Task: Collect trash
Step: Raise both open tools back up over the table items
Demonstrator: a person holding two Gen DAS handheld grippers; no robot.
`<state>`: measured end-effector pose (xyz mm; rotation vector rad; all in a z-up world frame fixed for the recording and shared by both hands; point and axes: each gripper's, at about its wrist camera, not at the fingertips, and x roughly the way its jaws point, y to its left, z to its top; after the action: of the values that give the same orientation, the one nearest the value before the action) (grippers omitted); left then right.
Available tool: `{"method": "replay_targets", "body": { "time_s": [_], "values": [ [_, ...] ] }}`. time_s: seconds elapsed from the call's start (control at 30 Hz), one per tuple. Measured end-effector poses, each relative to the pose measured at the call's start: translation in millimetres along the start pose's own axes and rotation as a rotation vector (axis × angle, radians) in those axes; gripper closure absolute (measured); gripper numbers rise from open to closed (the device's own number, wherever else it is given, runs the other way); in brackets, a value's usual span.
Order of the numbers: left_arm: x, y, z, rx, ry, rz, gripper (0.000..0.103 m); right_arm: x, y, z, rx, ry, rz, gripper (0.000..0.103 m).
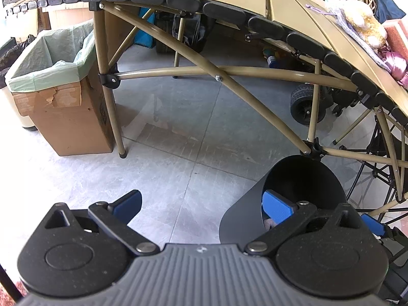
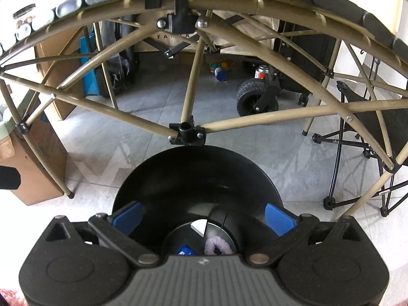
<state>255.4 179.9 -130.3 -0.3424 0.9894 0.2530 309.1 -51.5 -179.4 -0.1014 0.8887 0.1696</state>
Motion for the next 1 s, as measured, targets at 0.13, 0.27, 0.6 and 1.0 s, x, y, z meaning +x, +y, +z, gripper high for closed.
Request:
{"method": "replay_targets", "body": {
  "time_s": [0.13,0.27,0.6,1.0],
  "values": [
    [-5.5,-1.5,0.5,0.006,-0.020,-0.008,0.000,-5.6,0.0,0.8,-0.005,-0.019,0.008,0.000],
    [-15.2,-5.2,0.6,0.021,-0.047,-0.023,0.000,-14.1,-2.0,2.7,-0.004,-0.048,0.019,0.000],
    [-59.4,-19.0,1.4,0.044,-0.160,-0.087,0.000,-55.6,-15.5,5.6,0.015,-0.159,0.076,0.000],
    [-102.3,-46.4,8.3,0.044,-0.278,-0.127,0.000,-124.8,-54.0,16.6,0.083,-0.391,0.107,0.000]
  ]
}}
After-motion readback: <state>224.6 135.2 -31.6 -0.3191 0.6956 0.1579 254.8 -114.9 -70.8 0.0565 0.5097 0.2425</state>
